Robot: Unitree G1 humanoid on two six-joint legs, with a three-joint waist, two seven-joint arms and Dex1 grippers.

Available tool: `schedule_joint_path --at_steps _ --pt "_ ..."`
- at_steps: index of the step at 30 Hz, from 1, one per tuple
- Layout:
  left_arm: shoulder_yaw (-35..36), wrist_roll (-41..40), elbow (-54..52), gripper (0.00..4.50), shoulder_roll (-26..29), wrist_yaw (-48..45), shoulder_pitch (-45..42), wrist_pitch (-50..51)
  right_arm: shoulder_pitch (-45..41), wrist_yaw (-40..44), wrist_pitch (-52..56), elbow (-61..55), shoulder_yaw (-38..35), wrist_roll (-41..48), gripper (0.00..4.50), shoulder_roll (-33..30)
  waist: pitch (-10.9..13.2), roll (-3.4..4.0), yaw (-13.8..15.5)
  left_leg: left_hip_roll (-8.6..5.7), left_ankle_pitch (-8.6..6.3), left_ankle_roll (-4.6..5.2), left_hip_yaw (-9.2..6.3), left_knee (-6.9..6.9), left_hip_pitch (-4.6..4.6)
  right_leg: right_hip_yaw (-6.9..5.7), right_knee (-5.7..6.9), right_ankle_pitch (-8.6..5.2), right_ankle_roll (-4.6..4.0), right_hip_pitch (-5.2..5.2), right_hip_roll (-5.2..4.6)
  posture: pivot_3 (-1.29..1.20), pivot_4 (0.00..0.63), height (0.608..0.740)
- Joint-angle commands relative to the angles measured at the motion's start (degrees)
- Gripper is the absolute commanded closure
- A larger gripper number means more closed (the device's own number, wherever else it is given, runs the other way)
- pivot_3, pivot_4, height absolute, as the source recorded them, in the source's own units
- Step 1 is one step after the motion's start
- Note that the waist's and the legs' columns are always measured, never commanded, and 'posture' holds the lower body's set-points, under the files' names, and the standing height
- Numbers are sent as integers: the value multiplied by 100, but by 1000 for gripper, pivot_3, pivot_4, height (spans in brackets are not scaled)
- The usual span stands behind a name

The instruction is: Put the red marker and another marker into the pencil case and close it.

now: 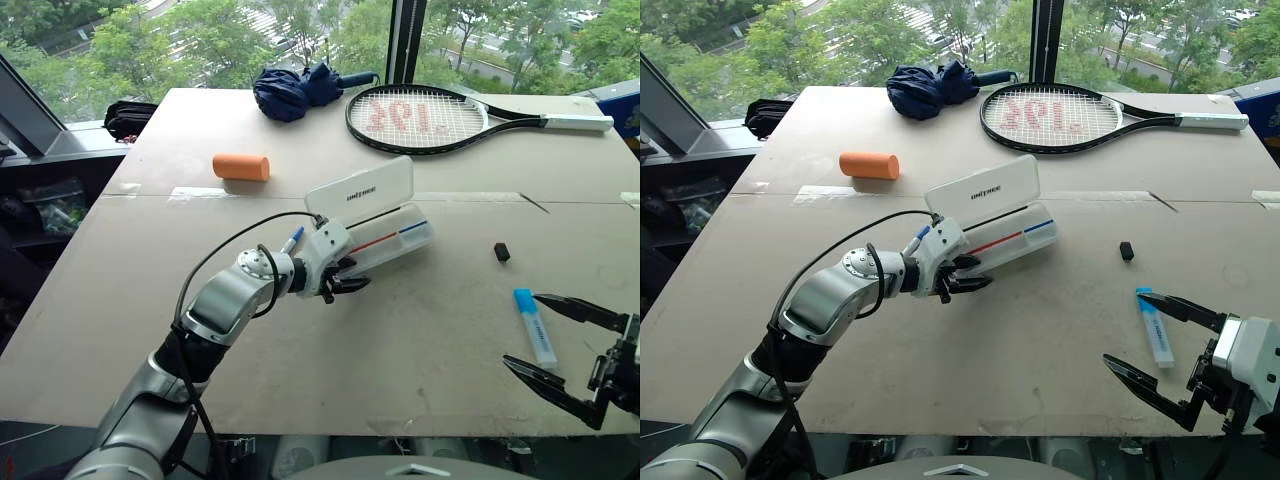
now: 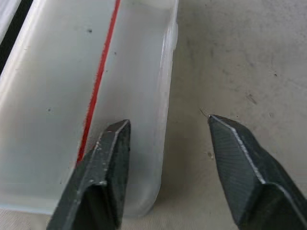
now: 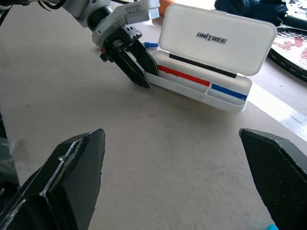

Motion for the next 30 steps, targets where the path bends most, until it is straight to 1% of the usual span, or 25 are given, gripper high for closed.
schedule_joint_path --at_steps 1,2,3,6,9,11,13,16,20,25,28,30 --pt "-185 189 119 3763 31 -253 -3 -67 29 19 -209 -37 -27 -64 0 101 -1 1 5 1 0 0 -1 0 0 -1 0 0 0 0 0 0 150 730" --pt "-217 262 180 4214 48 -313 -12 -162 44 21 -245 -30 -4 -102 0 135 -2 4 11 1 0 0 -1 0 0 -2 0 0 0 0 0 0 150 730" --pt "-241 333 244 4410 62 -374 -25 -260 53 21 -272 -23 16 -131 0 162 -4 4 16 0 0 0 0 0 0 -1 0 0 0 0 -1 0 150 730" --pt "-327 536 624 4410 192 -948 -229 -903 108 -18 -356 -27 119 -229 0 271 -8 7 23 -4 0 0 0 1 0 -2 -2 0 0 4 -5 0 150 730" --pt "-459 687 1117 4410 346 -1906 -536 -1878 155 -49 -418 -39 241 -330 0 371 -9 9 19 -5 0 0 0 1 0 -3 -2 0 -1 4 -3 0 150 730" --pt "-509 750 1441 4410 371 -2393 -701 -2347 178 -57 -451 -37 298 -377 0 410 -8 10 19 -7 0 0 2 1 0 -4 -2 -1 -1 4 -2 0 150 730" --pt "-630 940 2076 4410 301 -3005 -1042 -3110 245 -74 -479 -69 360 -424 0 472 -8 9 31 -7 0 0 5 1 0 -3 -3 -1 -1 4 -2 0 150 730" --pt "-780 1325 2914 4410 77 -3402 -1460 -4035 424 -91 -542 -138 388 -491 0 575 -6 6 44 -14 0 0 10 5 -8 -13 -5 -1 -1 4 -4 0 150 730" --pt "-749 1395 3304 4410 -327 -3632 -1676 -4278 709 -142 -619 -267 360 -527 0 713 -7 7 28 -12 -2 5 7 6 -13 -10 -6 -1 1 4 -6 0 150 730" --pt "-769 1632 3438 4410 -631 -3724 -1686 -4447 972 -204 -715 -395 381 -584 0 838 -7 8 17 -9 -5 9 -1 6 -9 -7 -4 -1 2 3 -4 0 150 730" --pt "-725 1746 3340 4410 -685 -3643 -1665 -4257 1082 -211 -776 -397 376 -626 0 865 -7 8 22 -9 -5 9 -1 7 -8 -6 -4 -1 2 3 -4 0 150 730" --pt "-684 1796 3054 4410 -633 -3556 -1598 -3819 1118 -216 -804 -386 365 -630 0 868 -7 8 24 -9 -5 9 -2 8 -10 -7 -5 -2 2 4 -5 0 150 730"
